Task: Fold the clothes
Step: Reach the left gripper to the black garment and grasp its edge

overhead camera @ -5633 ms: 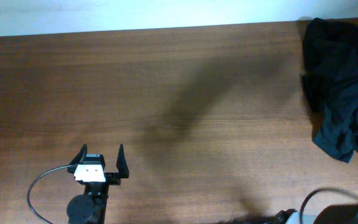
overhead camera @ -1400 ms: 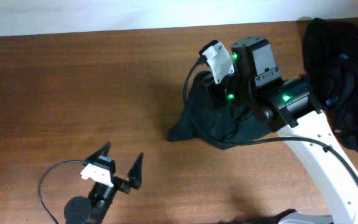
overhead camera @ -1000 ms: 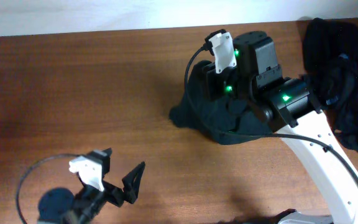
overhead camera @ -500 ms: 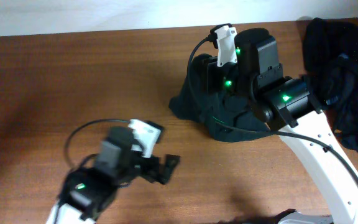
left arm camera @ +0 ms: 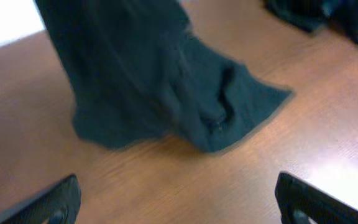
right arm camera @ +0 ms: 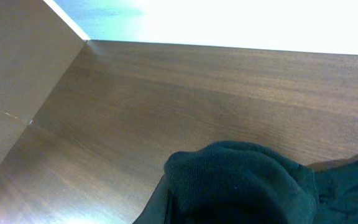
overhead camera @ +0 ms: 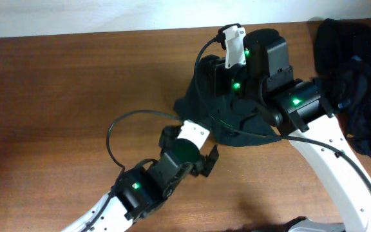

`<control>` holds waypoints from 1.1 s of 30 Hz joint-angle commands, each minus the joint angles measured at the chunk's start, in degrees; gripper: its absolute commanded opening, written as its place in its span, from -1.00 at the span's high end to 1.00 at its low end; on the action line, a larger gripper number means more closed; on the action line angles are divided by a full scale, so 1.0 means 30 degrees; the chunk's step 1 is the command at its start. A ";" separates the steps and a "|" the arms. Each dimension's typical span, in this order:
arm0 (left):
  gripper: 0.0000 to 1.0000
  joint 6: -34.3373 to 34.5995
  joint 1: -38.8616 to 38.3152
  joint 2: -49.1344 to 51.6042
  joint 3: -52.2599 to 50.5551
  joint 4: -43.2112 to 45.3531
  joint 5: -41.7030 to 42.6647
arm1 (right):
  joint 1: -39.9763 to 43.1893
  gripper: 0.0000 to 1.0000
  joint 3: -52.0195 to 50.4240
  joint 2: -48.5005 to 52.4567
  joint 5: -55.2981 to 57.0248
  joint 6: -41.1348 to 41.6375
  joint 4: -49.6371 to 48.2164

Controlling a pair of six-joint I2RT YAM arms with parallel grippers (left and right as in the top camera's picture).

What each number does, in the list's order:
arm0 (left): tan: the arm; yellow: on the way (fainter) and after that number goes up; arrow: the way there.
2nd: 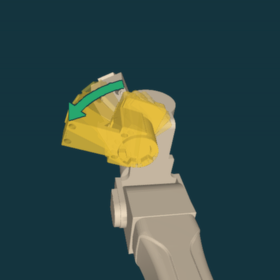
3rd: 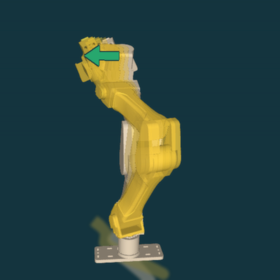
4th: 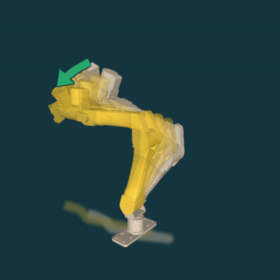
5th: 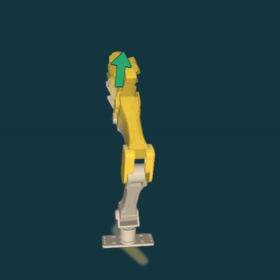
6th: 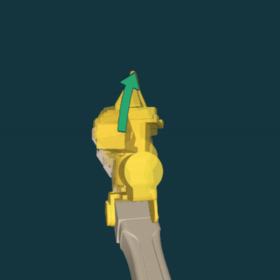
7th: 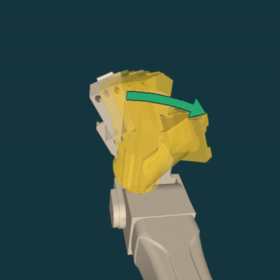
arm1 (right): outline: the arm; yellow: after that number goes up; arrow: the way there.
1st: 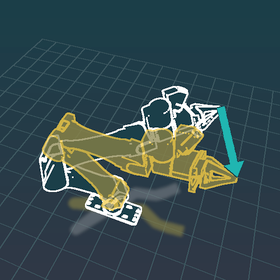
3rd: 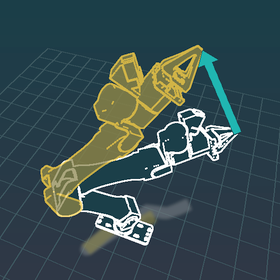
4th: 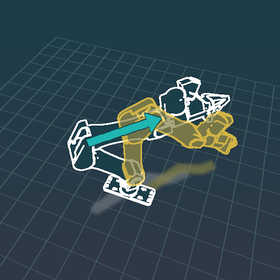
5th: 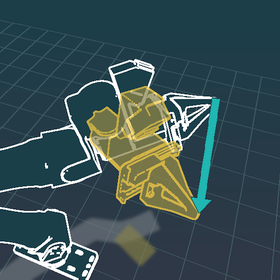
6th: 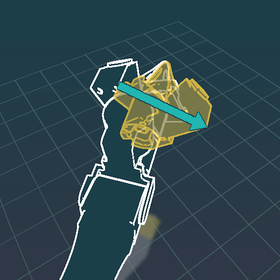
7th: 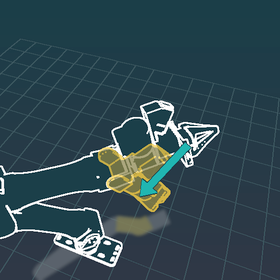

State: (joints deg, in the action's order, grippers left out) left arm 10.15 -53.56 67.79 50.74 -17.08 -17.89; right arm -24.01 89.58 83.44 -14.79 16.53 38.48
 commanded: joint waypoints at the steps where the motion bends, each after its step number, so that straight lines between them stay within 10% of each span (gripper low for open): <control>1: -0.99 -0.0197 -0.0044 0.1239 0.0386 0.1508 -0.1916 | -0.0117 0.92 0.0277 -0.0044 0.0168 0.0168 -0.0204; 8: -0.12 -0.0189 -0.0022 0.3876 0.0386 0.4940 -0.1996 | -0.0117 0.92 0.0277 -0.0044 0.0168 0.0160 -0.0204; 21: 0.84 -0.0204 0.0532 0.5122 0.0393 0.5952 -0.4444 | -0.0117 0.92 0.0277 -0.0044 0.0175 0.0080 -0.0109; 33: 0.98 -0.2681 0.0532 0.2149 0.0393 0.6353 -0.8225 | -0.0117 0.92 0.0277 -0.0044 0.0678 -0.0933 0.0015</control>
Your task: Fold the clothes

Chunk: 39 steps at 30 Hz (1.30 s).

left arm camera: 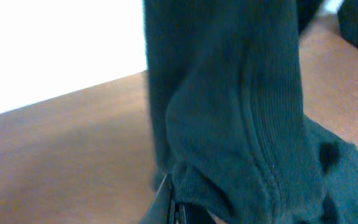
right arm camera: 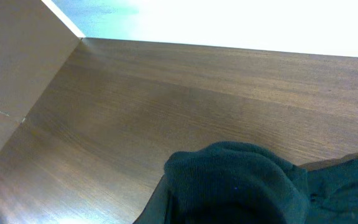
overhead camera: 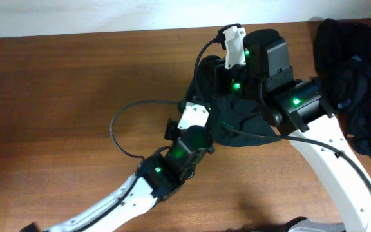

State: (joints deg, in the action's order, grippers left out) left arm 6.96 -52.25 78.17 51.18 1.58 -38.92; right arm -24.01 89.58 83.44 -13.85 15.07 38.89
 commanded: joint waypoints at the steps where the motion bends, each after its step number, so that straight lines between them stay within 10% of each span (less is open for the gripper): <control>1: 0.98 -0.2055 0.0095 -0.1727 0.0248 0.0124 -0.1224 | -0.0117 0.92 0.0277 -0.0044 0.0466 -0.0481 -0.0124; 16: 0.98 -0.4444 0.1596 -0.5129 0.0248 0.0189 -0.2688 | -0.0102 0.90 0.0277 -0.0044 0.2572 -0.3971 -0.0044; 39: 0.99 -0.8371 0.1727 -0.6390 0.0299 0.4677 -0.2674 | -0.0095 0.03 0.0291 -0.1858 0.4867 -0.6462 0.1115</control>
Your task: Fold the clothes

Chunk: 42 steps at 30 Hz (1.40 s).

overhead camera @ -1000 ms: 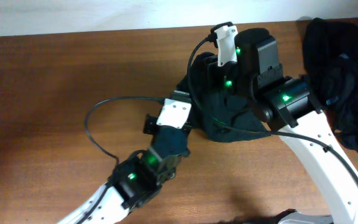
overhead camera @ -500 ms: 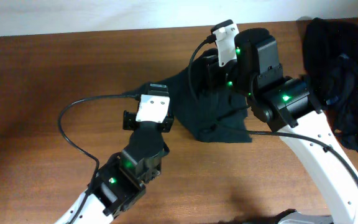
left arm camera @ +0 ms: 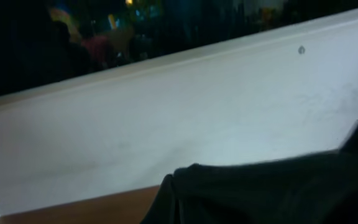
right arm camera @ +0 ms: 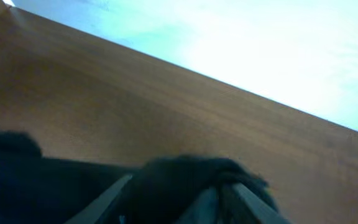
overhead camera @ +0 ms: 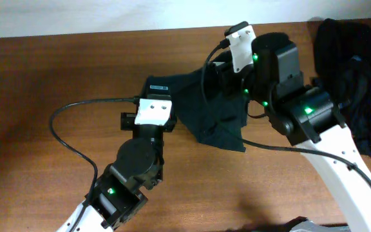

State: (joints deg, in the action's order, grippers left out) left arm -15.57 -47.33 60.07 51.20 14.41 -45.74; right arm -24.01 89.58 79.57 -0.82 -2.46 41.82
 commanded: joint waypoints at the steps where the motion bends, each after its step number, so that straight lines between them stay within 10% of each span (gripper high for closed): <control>1: 0.98 -0.0860 0.0087 -0.0357 0.0328 0.0525 -0.0393 | -0.0095 0.02 0.0291 -0.0590 0.0525 -0.0619 0.0240; 15: 0.98 -0.1443 0.0087 -0.0357 0.1916 0.0627 -0.0182 | -0.0095 -0.27 0.0291 -0.0692 0.2237 -0.0648 0.1880; 42: 0.99 -0.1435 0.0087 -0.0357 0.2346 0.6105 0.2404 | -0.0124 -0.14 -0.3133 -0.0692 -0.1843 0.0627 0.8408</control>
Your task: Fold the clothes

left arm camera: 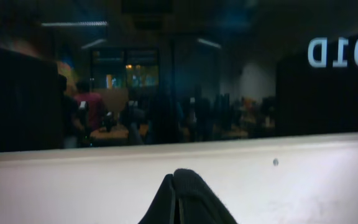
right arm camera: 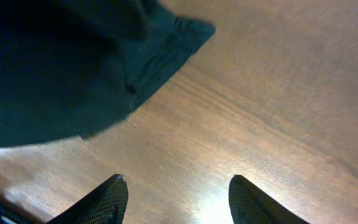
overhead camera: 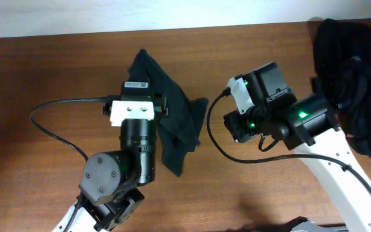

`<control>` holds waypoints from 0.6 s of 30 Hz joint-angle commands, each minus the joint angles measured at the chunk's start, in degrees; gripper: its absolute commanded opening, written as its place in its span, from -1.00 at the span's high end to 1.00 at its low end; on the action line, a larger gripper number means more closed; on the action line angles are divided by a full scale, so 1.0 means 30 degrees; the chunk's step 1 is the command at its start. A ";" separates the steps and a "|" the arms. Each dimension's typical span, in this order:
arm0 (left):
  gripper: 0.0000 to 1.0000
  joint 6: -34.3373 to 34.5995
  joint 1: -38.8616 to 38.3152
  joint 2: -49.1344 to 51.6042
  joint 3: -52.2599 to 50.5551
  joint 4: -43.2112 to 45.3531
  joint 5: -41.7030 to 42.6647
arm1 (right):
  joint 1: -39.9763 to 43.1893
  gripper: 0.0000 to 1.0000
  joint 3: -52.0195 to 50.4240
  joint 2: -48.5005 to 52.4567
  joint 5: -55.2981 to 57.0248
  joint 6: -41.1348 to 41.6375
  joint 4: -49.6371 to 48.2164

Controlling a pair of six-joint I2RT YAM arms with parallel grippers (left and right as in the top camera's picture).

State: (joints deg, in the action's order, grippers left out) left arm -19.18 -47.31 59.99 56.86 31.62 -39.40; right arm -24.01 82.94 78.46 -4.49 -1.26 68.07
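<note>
A dark teal garment (overhead camera: 172,122) hangs lifted over the middle of the wooden table (overhead camera: 50,77), draped from my left gripper (overhead camera: 148,106). In the left wrist view the left gripper (left arm camera: 178,196) is shut on a fold of this cloth (left arm camera: 194,199) and points up toward a window. My right gripper (right arm camera: 178,202) is open with nothing between its fingers, above bare wood just right of the garment's hanging edge (right arm camera: 61,81). In the overhead view the right gripper (overhead camera: 227,122) sits right of the cloth.
A heap of dark clothes (overhead camera: 353,77) lies at the table's far right corner. The left arm's cable (overhead camera: 57,129) loops over the left half of the table. A white wall edge (overhead camera: 108,13) runs along the back.
My right gripper has let go of the garment and is now open beside it, lower and to the right. My left gripper has moved left and back with the cloth, which now hangs from it alone.
At first my right gripper held the garment up while my left gripper was open near its lower edge. Then the left gripper was shut on the cloth. Both then held it spread between them. Now only the left holds it.
</note>
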 commanded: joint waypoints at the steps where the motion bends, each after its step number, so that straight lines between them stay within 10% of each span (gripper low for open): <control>1: 0.99 -0.0233 0.0080 -0.0328 0.0459 0.0576 0.0284 | -0.0124 -0.13 -0.1275 -0.0321 -0.0867 0.0226 -0.0546; 18: 0.99 -0.0233 0.1173 0.0022 0.0459 0.1341 0.0291 | -0.4954 -0.15 -0.5472 -0.0874 0.0459 0.0976 -0.4554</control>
State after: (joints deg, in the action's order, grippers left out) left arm -19.18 -44.51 60.01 56.90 35.00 -39.20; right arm -34.68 67.05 77.67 -9.15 -0.45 55.09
